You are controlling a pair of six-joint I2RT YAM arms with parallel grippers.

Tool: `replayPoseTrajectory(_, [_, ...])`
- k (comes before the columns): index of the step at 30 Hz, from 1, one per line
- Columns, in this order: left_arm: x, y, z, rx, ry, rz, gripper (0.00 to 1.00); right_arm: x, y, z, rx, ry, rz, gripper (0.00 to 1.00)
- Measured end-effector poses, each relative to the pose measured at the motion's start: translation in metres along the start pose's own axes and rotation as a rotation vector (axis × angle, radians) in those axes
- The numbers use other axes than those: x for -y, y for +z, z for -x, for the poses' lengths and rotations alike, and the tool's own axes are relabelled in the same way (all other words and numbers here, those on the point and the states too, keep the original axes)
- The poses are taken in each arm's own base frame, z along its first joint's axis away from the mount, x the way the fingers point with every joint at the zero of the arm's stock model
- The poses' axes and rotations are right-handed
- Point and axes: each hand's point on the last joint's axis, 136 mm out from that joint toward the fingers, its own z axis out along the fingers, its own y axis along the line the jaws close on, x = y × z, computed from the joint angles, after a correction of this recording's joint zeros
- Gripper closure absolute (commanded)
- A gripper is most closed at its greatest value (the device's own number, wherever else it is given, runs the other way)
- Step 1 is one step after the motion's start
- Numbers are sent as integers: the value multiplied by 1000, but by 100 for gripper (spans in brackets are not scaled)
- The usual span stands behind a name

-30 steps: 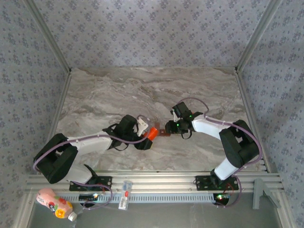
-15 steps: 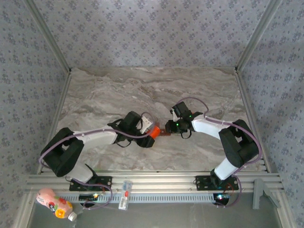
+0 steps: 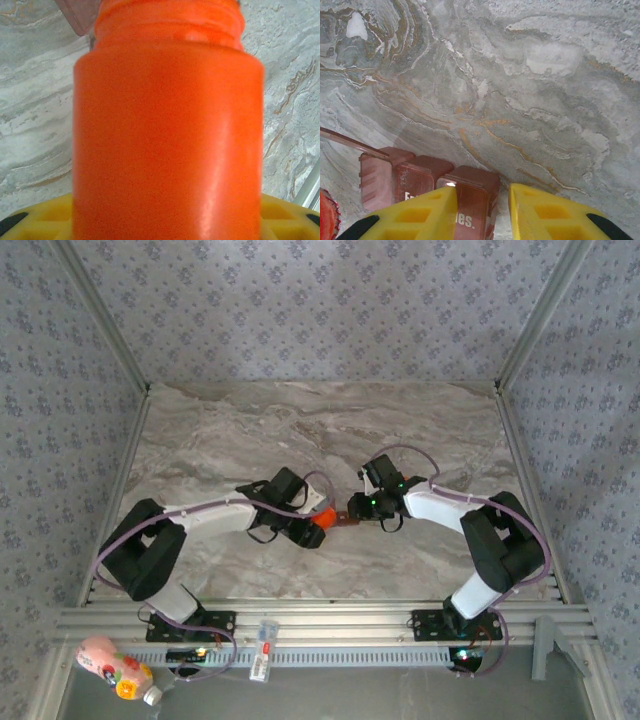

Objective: Sort the pills into containers

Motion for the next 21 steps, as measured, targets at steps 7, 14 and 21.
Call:
replayPoseTrajectory(7, [0,-1,-1,-32,-3,8,100,0,0,0,1,0,2,65])
replayPoseTrajectory(14, [-1,1,-1,-81,9,25,100,0,1,0,3,0,4,66])
replayPoseTrajectory(21, [-3,1,2,-120,19,50,100,0,1,0,4,-1,6,66])
